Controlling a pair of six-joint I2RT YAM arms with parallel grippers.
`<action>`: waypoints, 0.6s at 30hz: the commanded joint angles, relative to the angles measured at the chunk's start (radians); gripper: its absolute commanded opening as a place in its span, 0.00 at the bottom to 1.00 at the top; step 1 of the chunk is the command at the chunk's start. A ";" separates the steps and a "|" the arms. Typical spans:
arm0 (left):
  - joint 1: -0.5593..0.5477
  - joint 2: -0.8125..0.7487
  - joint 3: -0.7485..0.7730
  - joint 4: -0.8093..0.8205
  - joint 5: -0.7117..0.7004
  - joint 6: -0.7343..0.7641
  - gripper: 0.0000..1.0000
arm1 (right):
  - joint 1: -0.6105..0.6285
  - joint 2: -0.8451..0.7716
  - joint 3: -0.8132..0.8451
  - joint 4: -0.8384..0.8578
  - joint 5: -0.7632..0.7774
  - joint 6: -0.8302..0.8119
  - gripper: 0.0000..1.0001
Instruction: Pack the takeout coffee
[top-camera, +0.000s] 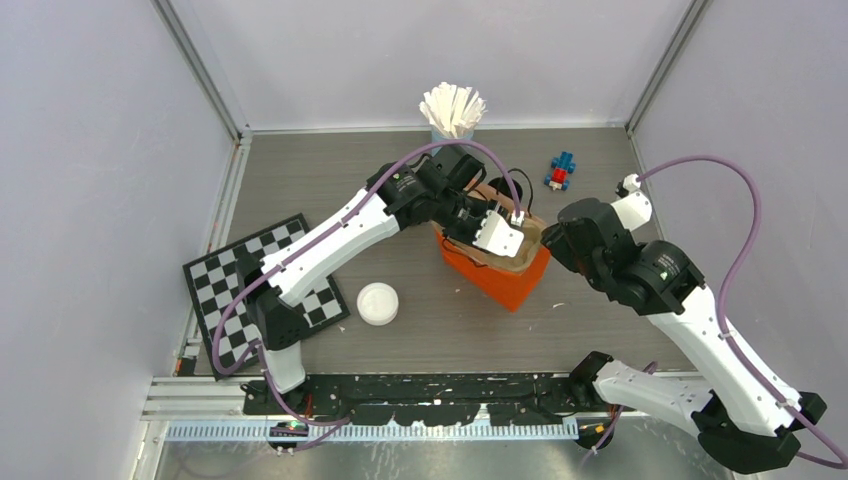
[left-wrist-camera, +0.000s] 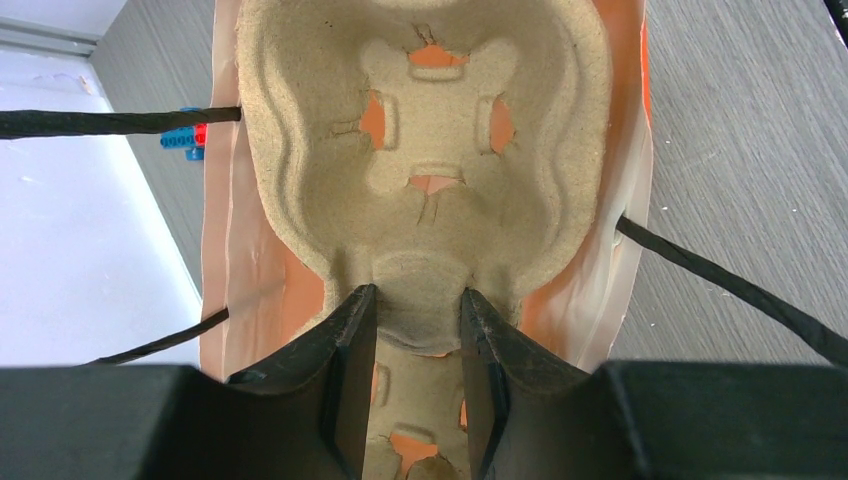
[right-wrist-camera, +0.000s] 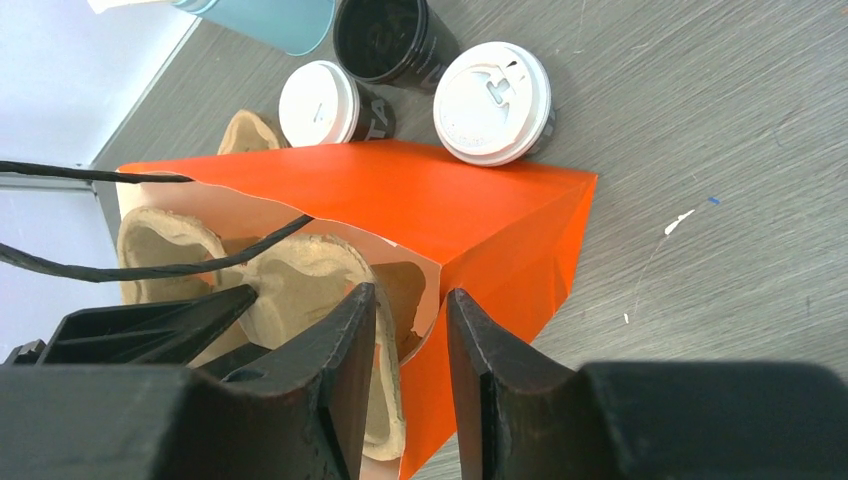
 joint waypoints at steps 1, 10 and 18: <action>0.010 0.006 0.023 0.026 -0.018 0.004 0.29 | -0.003 -0.022 0.019 -0.018 0.024 0.007 0.37; 0.012 0.014 0.034 0.023 -0.013 0.014 0.29 | -0.003 -0.035 0.025 -0.074 0.032 -0.004 0.39; 0.013 0.005 0.019 0.018 -0.013 0.009 0.28 | -0.003 -0.023 -0.026 -0.007 -0.015 -0.038 0.39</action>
